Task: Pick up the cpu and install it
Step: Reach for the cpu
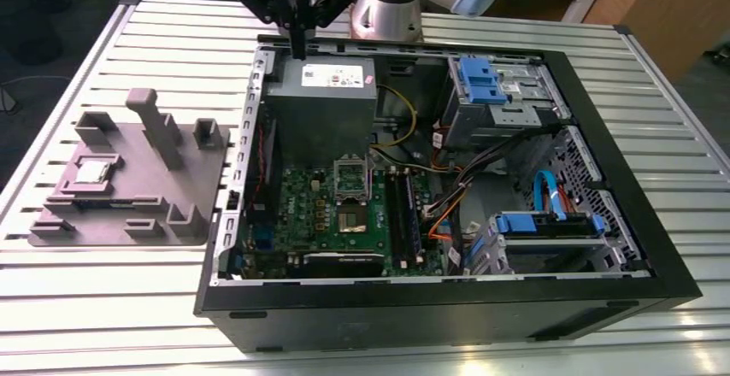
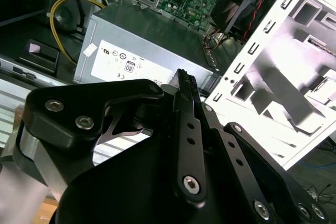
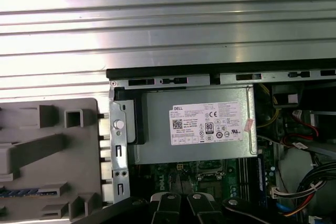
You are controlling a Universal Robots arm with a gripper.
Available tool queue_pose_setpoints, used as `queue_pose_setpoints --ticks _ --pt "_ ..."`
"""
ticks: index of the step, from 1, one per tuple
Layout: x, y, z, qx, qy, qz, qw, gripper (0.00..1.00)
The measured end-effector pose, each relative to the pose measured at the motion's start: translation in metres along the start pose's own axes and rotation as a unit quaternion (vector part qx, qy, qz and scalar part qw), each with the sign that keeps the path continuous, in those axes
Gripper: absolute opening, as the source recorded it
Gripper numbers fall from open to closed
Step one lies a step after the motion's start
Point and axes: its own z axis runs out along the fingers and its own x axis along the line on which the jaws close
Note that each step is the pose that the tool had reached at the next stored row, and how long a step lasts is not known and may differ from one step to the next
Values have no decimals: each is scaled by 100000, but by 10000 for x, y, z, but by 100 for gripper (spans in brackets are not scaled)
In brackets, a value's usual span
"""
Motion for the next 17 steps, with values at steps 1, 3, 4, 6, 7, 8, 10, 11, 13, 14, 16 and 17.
queue_pose_setpoints --ticks 1,3,4,6,7,8,10,11,13,14,16,17 --pt "2 0 0 -2 -4 3 100000 10" --pt "6 0 0 0 -1 -1 100000 10" --pt "9 -1 0 0 -1 1 100000 10" --pt "13 -1 0 -1 0 1 100000 10" --pt "15 -1 0 0 0 2 100000 10" --pt "18 -1 0 -2 -3 2 100000 10" --pt "22 -2 0 -2 -2 2 100000 10" --pt "25 -2 0 -1 -2 3 100000 10" --pt "29 -2 -1 -2 -1 -1 100000 10" --pt "32 -2 -1 -3 -3 1 100000 10" --pt "36 -3 -1 -3 -2 0 100000 10" --pt "39 -3 -1 -3 -1 2 100000 10"
